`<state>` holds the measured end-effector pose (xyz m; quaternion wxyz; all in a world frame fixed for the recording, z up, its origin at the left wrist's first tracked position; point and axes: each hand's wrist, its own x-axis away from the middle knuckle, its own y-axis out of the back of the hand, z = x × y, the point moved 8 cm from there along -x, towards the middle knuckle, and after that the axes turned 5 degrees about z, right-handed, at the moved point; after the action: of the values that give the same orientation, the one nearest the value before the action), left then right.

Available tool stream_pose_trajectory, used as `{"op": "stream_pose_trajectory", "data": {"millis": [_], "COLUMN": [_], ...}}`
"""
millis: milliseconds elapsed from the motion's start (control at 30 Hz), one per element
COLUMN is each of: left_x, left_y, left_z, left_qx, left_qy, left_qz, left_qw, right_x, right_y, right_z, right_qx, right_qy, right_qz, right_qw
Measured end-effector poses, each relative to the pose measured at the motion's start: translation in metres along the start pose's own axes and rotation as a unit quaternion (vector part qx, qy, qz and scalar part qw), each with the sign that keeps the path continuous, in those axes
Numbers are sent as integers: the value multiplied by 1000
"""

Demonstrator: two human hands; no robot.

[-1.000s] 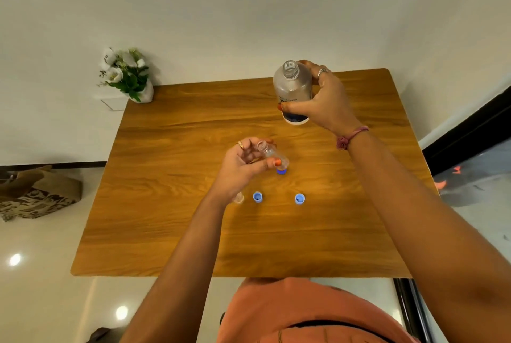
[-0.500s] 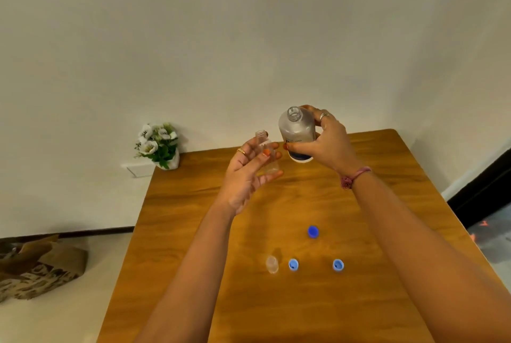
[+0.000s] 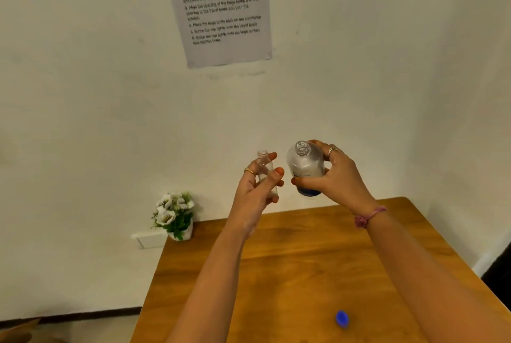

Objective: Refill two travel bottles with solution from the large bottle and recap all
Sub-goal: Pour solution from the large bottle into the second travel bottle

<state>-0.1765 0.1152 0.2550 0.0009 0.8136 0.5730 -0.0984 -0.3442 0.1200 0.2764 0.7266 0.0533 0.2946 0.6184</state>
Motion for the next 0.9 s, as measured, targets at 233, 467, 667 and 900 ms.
{"op": "stream_pose_trajectory", "data": {"millis": [233, 467, 667, 900], "left_x": [-7, -12, -19, -22], "left_y": [-2, -8, -2, 4], "left_z": [-26, -47, -67, -89], "left_qx": [19, 29, 2, -70], "left_qy": [-4, -37, -74, -113], "left_qz": [34, 30, -14, -44], "left_qw": [999, 998, 997, 990], "right_x": [-26, -37, -42, -49], "right_y": [22, 41, 52, 58], "right_z": [38, 74, 100, 119], "right_qx": [36, 90, 168, 210], "right_qy": [42, 101, 131, 142], "right_qz": [-6, -24, -43, -58], "right_qw": [998, 991, 976, 965]}}
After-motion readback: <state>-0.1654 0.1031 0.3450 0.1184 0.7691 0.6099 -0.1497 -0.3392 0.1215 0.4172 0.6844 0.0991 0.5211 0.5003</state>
